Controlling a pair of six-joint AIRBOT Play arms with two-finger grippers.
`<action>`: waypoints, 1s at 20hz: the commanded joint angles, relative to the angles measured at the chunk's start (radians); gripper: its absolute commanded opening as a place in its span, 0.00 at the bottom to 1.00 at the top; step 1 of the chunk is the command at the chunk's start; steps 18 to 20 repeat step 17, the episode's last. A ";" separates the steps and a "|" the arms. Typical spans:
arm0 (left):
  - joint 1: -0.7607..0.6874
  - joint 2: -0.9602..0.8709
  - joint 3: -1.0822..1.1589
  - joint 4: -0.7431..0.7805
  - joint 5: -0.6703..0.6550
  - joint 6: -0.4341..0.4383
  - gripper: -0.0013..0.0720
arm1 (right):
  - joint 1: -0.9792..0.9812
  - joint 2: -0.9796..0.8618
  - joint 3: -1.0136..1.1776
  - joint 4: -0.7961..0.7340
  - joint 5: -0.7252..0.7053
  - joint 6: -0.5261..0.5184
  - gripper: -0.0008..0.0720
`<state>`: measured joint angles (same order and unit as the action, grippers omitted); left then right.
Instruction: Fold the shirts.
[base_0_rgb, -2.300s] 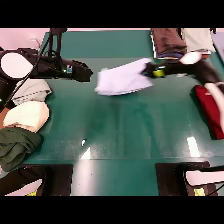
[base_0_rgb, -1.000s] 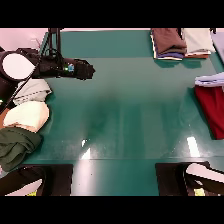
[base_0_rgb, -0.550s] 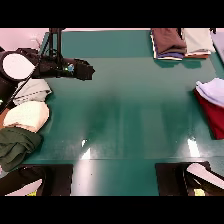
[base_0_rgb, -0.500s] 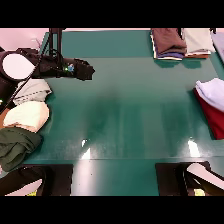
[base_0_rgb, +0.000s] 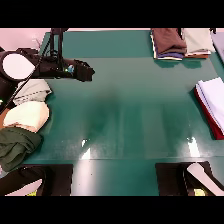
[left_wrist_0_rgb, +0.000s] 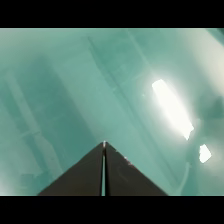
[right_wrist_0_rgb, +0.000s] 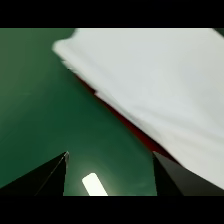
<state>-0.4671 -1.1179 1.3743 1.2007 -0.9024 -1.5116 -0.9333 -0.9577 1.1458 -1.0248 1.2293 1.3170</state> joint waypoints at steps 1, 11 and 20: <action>0.000 0.000 0.000 0.000 -0.001 0.002 0.05 | 0.238 0.051 -0.005 0.160 -0.026 -0.001 0.83; 0.000 0.000 0.000 -0.001 0.005 0.002 0.05 | 0.975 0.068 -0.005 0.027 -0.113 -0.002 0.04; 0.000 0.000 0.000 -0.001 0.005 0.002 0.05 | 1.027 0.068 -0.005 -0.008 -0.106 -0.002 0.04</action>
